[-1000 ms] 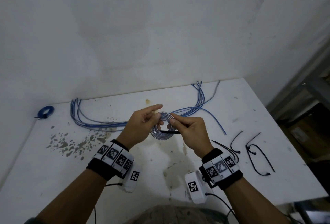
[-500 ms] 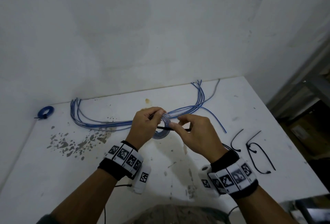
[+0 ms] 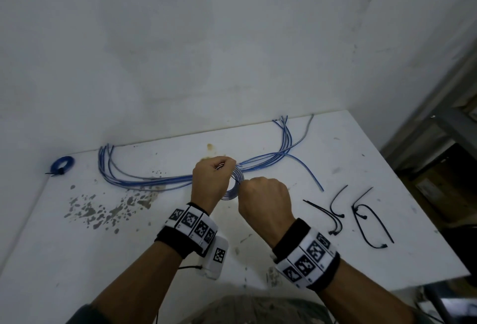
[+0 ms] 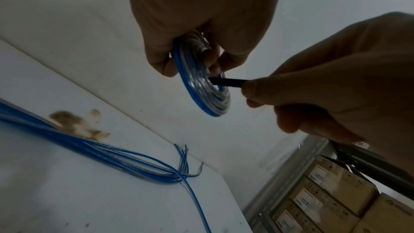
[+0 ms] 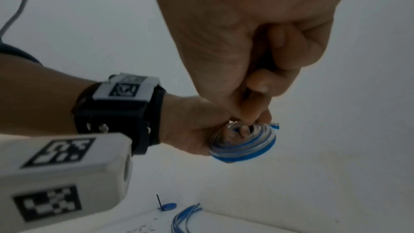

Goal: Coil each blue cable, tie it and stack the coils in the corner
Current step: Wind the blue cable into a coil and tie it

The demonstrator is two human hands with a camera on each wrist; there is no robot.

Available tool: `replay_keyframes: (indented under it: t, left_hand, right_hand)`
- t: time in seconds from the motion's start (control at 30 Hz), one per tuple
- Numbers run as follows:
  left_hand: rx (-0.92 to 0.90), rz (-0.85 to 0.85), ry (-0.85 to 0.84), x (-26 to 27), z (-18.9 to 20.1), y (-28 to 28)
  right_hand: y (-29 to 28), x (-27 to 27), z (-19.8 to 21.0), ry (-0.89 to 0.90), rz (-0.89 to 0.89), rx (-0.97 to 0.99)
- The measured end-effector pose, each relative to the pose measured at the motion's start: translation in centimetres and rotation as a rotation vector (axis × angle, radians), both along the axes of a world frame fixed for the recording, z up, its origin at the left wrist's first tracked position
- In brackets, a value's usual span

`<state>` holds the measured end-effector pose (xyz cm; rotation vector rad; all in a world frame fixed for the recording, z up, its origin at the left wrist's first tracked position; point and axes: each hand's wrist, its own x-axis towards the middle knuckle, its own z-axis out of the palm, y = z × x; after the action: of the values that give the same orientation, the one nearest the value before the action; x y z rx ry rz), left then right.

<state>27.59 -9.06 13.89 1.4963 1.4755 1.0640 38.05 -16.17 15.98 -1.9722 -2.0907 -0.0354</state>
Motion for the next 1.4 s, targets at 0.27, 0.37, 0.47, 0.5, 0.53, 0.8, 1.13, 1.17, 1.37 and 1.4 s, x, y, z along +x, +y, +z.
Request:
replay_keyframes:
  t: [0.27,0.37,0.47,0.5,0.53,0.8,1.13,1.17,1.37,1.4]
  left_hand:
    - [-0.156,0.114,-0.109,0.1,0.7,-0.2]
    - [-0.224,0.16,-0.158,0.3,0.8,-0.2]
    - [-0.326,0.249,-0.215,0.2,1.1,0.3]
    - [-0.367,0.279,-0.231,0.2,1.3,0.4]
    - [-0.406,0.302,-0.248,0.1,1.5,0.5]
    - [-0.449,0.277,-0.267,-0.3,2.1,1.2]
    - [-0.444,0.219,-0.261,0.3,1.5,0.9]
    - [-0.437,0.208,-0.251,0.4,1.5,0.9]
    - [-0.349,0.169,-0.287,-0.5,1.6,1.5]
    - [-0.326,0.17,-0.288,-0.8,1.5,1.6]
  right_hand:
    - [1.0,-2.2,-0.5,0.154,-0.007,-0.075]
    - [0.9,-2.5,0.9,0.166,-0.025,-0.078]
    - [1.2,-2.6,1.4,0.117,-0.031,-0.035]
    - [1.2,-2.7,1.5,0.139,-0.027,-0.051]
    - [1.1,-2.7,1.5,0.161,-0.018,-0.05]
    - [1.6,-2.9,-0.5,0.099,-0.047,-0.054]
    - [1.7,-1.8,-2.3,0.176,-0.036,0.08]
    - [1.9,-1.8,-2.2,0.182,-0.035,0.112]
    - [2.0,-1.4,-3.0,0.232,0.08,0.241]
    - [1.7,-1.1,-3.3,0.241,0.11,0.258]
